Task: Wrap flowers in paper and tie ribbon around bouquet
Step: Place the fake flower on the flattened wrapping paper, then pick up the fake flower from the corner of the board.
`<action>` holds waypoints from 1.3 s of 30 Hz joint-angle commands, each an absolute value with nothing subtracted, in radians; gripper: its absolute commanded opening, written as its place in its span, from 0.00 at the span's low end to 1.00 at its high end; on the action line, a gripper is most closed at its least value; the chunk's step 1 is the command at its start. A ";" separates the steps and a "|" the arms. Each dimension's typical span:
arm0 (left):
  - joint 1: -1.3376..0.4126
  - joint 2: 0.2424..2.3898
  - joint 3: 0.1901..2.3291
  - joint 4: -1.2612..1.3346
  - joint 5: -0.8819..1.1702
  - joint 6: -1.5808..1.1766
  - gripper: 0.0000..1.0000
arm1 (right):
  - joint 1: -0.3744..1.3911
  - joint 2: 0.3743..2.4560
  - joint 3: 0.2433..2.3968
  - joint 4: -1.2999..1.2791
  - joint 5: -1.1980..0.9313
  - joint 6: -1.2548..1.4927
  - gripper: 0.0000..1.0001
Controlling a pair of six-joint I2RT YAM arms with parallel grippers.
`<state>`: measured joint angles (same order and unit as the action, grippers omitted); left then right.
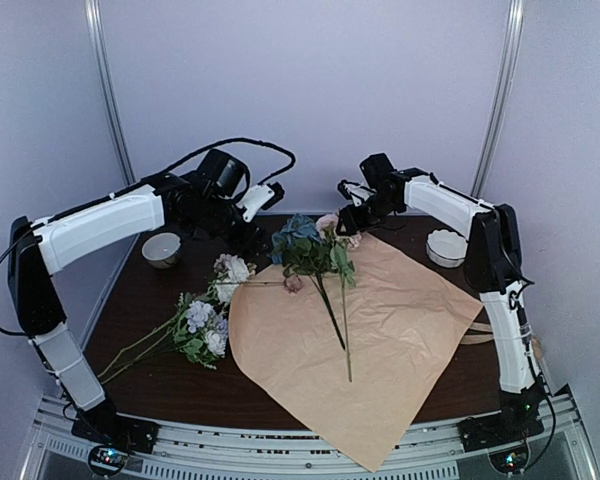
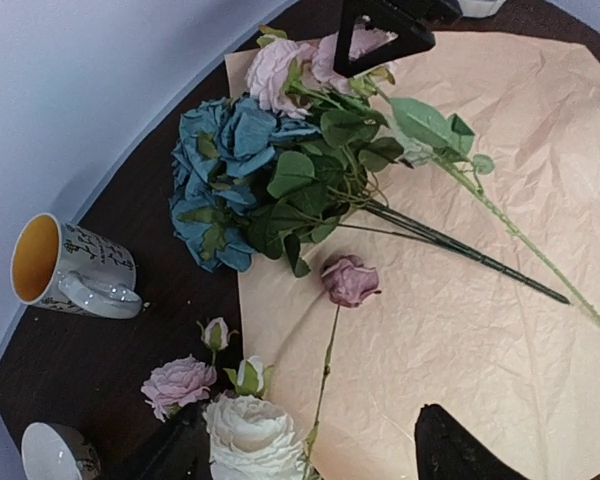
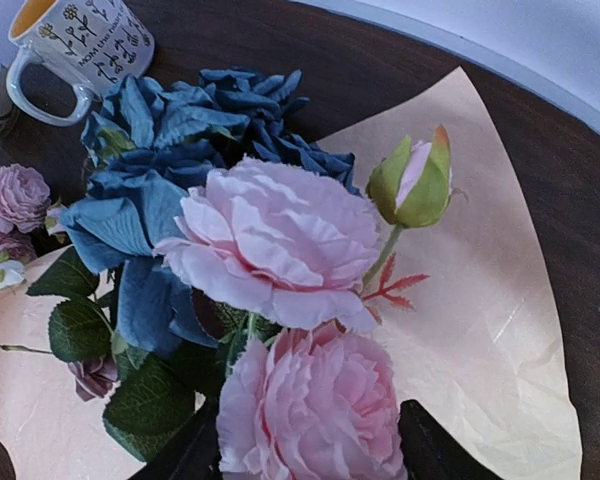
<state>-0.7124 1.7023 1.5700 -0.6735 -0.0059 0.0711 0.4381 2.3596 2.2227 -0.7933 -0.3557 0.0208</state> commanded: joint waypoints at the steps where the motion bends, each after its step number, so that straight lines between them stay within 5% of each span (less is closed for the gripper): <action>1: -0.722 1.780 1.641 -0.724 -0.112 0.233 0.74 | 0.443 2.207 2.131 -0.765 -0.255 0.000 0.62; 6: -0.745 1.856 1.642 -0.724 -0.140 0.375 0.73 | 0.443 2.090 2.036 -0.754 -0.186 -0.018 0.81; 14: -0.752 1.941 1.676 -0.730 -0.151 0.529 0.73 | 0.443 1.866 1.823 -0.741 -0.193 -0.013 0.95; 25: -0.753 2.130 1.869 -0.885 -0.387 0.594 0.71 | 0.443 1.554 1.406 -0.592 -0.208 0.006 0.95; 39: -0.755 2.162 1.867 -0.900 -0.145 0.595 0.68 | 0.443 1.560 1.405 -0.656 -0.175 0.023 0.95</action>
